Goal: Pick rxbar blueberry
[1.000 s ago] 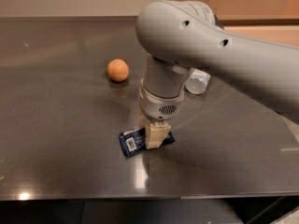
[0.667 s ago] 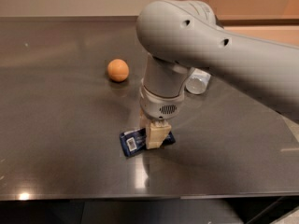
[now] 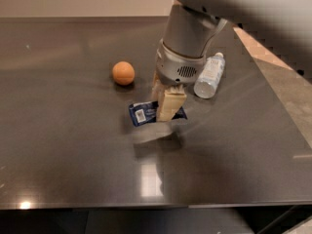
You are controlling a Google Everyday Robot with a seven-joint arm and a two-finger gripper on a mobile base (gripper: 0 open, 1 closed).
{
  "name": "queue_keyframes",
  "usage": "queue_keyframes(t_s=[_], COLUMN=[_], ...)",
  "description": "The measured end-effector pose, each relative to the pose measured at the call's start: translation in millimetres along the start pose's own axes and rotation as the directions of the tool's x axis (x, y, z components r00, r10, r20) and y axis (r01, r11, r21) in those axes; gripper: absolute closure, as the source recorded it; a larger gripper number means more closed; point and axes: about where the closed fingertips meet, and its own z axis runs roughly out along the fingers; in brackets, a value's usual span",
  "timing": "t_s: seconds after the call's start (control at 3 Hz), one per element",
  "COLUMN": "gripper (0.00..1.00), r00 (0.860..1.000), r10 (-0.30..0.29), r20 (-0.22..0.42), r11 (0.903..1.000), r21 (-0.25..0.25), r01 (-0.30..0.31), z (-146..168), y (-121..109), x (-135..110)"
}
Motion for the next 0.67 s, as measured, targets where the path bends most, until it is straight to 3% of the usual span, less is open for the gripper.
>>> queue_keyframes(t_s=[0.33, 0.67], gripper=[1.0, 1.0], r00=[0.999, 0.998], r10=[0.026, 0.023], r20=[0.037, 0.051], r11=[0.9994, 0.9982], r21=[0.022, 0.054], r01=[-0.027, -0.026], z=[-30.9, -39.0], y=[-20.2, -27.1], x=[3.9, 0.3])
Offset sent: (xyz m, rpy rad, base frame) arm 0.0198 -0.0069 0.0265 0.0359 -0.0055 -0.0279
